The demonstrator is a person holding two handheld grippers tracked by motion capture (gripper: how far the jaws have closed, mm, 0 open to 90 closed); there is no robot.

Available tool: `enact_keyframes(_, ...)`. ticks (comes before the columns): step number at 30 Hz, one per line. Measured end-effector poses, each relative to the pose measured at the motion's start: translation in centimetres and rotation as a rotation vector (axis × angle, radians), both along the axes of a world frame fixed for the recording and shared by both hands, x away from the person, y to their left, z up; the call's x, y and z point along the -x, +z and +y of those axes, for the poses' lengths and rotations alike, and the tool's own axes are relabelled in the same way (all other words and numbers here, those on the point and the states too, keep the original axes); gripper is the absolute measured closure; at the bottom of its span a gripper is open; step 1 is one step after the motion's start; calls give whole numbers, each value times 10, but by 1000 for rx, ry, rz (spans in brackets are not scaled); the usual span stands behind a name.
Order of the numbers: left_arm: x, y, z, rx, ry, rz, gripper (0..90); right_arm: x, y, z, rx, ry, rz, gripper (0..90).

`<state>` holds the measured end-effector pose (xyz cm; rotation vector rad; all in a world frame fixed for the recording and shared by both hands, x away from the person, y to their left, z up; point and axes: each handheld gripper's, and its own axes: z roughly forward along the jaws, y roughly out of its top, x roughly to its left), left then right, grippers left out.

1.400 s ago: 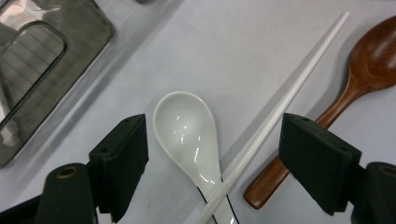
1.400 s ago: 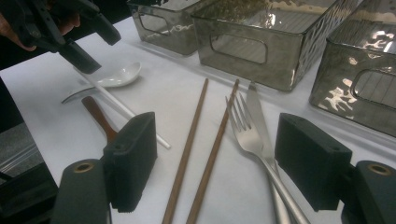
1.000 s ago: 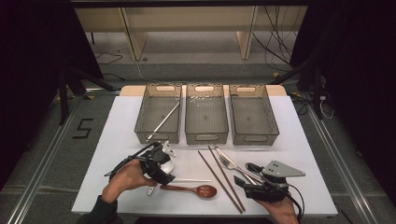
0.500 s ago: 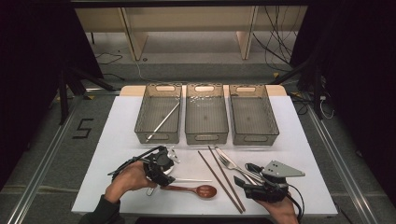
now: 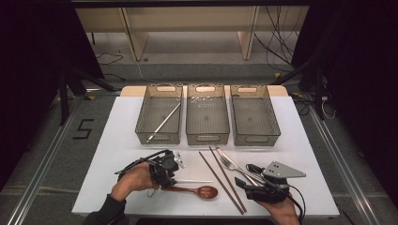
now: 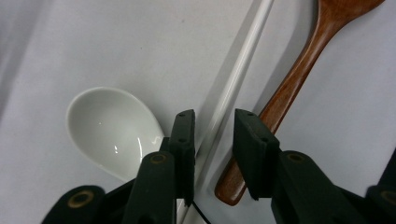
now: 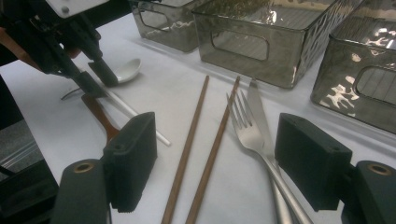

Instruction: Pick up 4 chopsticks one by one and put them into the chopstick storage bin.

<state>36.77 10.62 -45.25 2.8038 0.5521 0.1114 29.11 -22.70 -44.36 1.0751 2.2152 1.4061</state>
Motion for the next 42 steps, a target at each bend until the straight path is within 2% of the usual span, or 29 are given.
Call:
enact_keyframes(2,-3,-3,0,-20,-14,6,712,0,0,0,1,0,-1,303)
enact_keyframes(5,-2,-5,-1,-15,-11,5,731,0,0,0,2,0,-1,303)
enact_keyframes(12,-3,-7,-1,-22,-36,2,758,0,0,0,-1,-1,2,303)
enact_keyframes(14,-3,-6,-2,-31,-58,6,769,0,0,0,-1,-1,2,303)
enact_keyframes(18,-3,-8,-2,-15,-53,6,830,-1,0,0,-2,-1,1,303)
enact_keyframes(23,-4,-7,-1,-12,-58,10,839,-1,0,0,-3,-1,1,303)
enact_keyframes(28,-5,-5,1,11,-17,-9,843,0,0,-1,-5,-3,0,304)
enact_keyframes(31,-5,-2,3,17,-17,-11,845,-1,0,-1,-5,-3,2,303)
enact_keyframes(32,-6,0,3,23,-2,-23,845,-1,0,-1,-5,-4,2,303)
enact_keyframes(37,-8,5,8,45,43,-22,846,0,0,-1,-7,-4,3,304)
enact_keyframes(42,-8,10,10,64,51,-31,845,-1,0,-1,-8,-5,3,303)
